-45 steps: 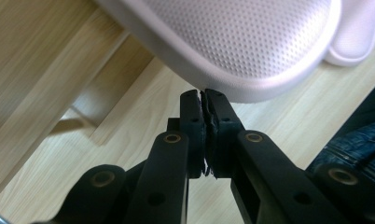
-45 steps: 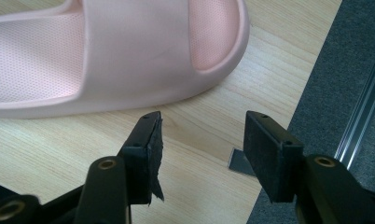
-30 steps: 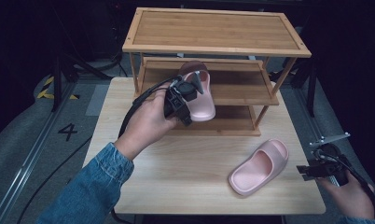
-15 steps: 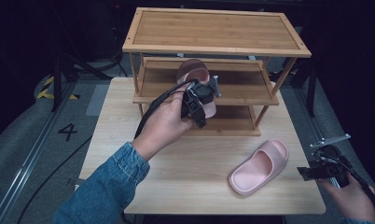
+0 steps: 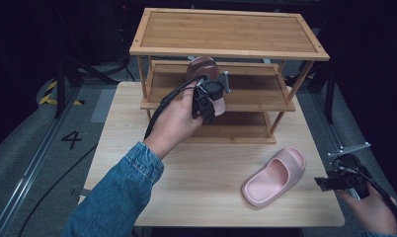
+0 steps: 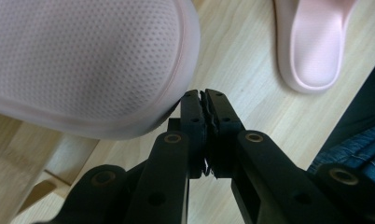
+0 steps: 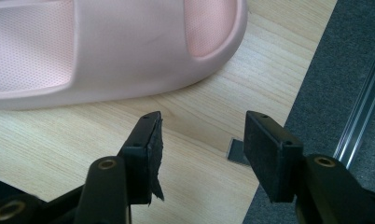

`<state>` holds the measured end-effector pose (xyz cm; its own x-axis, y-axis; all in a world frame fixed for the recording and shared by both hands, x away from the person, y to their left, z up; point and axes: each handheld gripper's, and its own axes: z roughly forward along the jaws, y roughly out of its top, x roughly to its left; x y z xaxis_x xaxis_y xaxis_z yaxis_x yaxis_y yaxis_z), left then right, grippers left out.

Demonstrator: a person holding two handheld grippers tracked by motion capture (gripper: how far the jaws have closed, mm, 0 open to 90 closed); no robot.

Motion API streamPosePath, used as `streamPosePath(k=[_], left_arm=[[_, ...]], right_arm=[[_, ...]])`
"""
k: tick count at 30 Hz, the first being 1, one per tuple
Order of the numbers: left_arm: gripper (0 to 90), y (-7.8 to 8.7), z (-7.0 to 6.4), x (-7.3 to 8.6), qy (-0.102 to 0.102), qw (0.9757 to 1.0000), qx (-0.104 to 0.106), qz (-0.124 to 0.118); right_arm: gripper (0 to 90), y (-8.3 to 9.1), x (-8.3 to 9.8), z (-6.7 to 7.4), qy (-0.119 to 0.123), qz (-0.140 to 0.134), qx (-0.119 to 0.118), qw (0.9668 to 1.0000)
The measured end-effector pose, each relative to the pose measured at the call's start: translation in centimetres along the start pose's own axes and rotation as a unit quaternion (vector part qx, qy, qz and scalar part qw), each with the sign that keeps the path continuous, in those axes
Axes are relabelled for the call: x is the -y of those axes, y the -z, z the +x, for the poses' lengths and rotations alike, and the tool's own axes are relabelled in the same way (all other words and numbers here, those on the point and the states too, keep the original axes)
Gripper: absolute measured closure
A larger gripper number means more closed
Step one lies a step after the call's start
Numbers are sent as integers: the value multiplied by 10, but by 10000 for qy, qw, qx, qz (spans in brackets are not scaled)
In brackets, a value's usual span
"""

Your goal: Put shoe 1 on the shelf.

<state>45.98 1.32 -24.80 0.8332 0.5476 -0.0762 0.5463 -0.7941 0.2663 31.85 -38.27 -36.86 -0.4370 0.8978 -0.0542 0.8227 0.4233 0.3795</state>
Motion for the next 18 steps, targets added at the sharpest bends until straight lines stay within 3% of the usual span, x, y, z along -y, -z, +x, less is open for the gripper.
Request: streamPosePath(k=[7,11,12,16,18], left_arm=[[859,0,9,-1,152,9998,-158,-18],[853,-1,15,-2,248,9997,-80,-38],[851,-1,15,-2,231,9996,-157,-57],[804,-1,14,-1,277,9995,-148,-48],[756,0,12,-1,200,9997,-120,-29]], right_arm=[[479,0,-1,2,28,20,-6,10000],[479,-1,-1,2,40,31,-17,10000],[479,-1,-1,2,39,32,-19,10000],[479,-1,-1,2,42,29,-22,10000],[479,-1,-1,2,38,21,-20,10000]])
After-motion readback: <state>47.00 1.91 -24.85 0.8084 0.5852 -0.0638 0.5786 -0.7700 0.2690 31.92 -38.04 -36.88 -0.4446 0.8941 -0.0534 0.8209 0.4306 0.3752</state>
